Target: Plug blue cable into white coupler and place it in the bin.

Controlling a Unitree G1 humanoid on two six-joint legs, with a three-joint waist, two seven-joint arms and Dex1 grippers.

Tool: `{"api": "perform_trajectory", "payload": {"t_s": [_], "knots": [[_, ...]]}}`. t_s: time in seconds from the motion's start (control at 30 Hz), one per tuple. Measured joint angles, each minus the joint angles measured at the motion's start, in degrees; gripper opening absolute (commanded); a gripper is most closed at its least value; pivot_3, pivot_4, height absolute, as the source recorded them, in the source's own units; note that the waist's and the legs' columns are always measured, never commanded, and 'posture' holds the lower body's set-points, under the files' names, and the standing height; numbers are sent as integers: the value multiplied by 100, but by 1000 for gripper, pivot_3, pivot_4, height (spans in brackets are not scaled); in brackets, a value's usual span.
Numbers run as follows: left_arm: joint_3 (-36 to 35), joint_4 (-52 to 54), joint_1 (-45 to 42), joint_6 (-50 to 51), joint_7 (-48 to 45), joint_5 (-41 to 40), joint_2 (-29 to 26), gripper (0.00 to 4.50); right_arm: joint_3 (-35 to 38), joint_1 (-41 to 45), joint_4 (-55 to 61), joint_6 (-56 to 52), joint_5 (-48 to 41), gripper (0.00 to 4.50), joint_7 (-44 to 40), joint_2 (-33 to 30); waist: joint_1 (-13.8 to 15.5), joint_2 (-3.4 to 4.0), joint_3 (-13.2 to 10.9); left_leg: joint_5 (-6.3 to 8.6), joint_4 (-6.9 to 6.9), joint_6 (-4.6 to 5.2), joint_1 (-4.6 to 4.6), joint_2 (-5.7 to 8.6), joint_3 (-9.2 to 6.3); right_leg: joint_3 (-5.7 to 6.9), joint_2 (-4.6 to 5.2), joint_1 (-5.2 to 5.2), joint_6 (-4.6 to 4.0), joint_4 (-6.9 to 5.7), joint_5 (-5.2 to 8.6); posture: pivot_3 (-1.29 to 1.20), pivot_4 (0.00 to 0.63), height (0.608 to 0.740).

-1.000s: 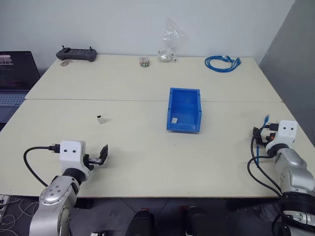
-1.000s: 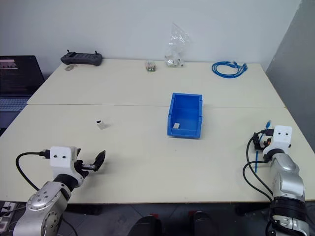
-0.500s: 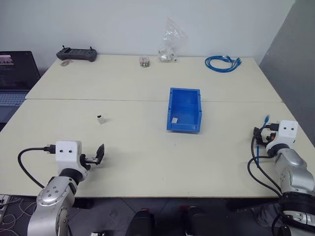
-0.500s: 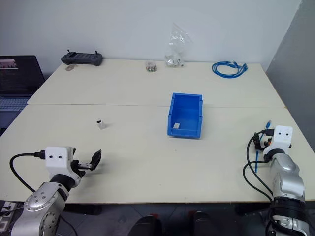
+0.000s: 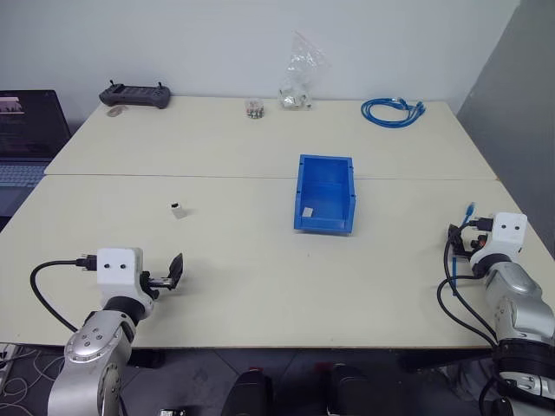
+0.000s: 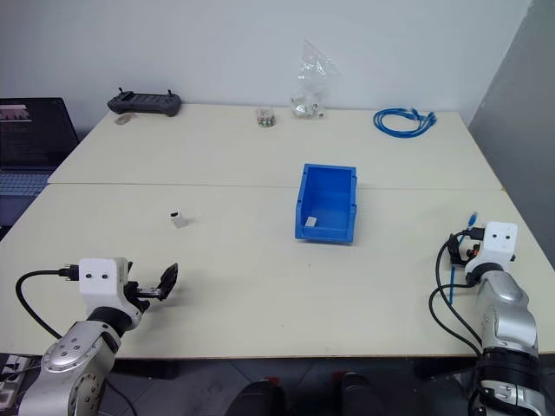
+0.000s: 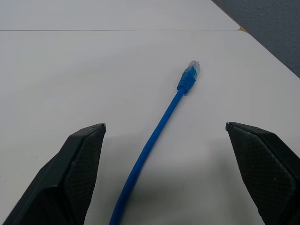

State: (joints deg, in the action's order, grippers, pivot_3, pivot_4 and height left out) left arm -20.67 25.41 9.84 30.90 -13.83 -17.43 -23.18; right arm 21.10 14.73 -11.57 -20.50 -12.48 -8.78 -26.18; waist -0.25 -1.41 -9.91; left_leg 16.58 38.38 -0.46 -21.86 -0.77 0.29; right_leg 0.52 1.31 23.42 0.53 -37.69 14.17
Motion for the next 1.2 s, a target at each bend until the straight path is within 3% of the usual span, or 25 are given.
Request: {"api": "perform_trajectory", "payload": {"t_s": [0.37, 0.67, 0.93, 1.2], "knots": [[192, 91, -1094, 688, -1352, -1093, -927, 4500, -5, 14, 171, -42, -1, 4364, -11, -31, -4, 1, 0, -1, 1, -2, 0, 2, 0, 1, -5, 0, 0, -5, 0, 0, 150, 740], [1313, 242, -2640, 1270, -3245, -2195, -1883, 4500, -164, 525, -263, -44, 111, 4364, -28, -112, -37, 2, 0, -2, -7, -3, 4, 9, 12, -11, -19, 1, -5, -4, -1, 0, 150, 740], [2128, -606, -3824, 641, -4653, -1913, -2077, 4500, -230, 1331, -1370, 57, 240, 4364, -2, -165, -95, 3, -4, -5, -14, -4, 4, 9, 12, -9, -25, 9, -7, -8, 1, 0, 150, 740], [2637, -1472, -4153, -94, -5192, -1337, -1852, 4500, -295, 2482, -3457, 771, 474, 4364, 24, -440, -153, 1, -6, -5, -27, -4, -1, 10, 19, -15, -23, 15, -31, 0, -12, 0, 150, 740]]}}
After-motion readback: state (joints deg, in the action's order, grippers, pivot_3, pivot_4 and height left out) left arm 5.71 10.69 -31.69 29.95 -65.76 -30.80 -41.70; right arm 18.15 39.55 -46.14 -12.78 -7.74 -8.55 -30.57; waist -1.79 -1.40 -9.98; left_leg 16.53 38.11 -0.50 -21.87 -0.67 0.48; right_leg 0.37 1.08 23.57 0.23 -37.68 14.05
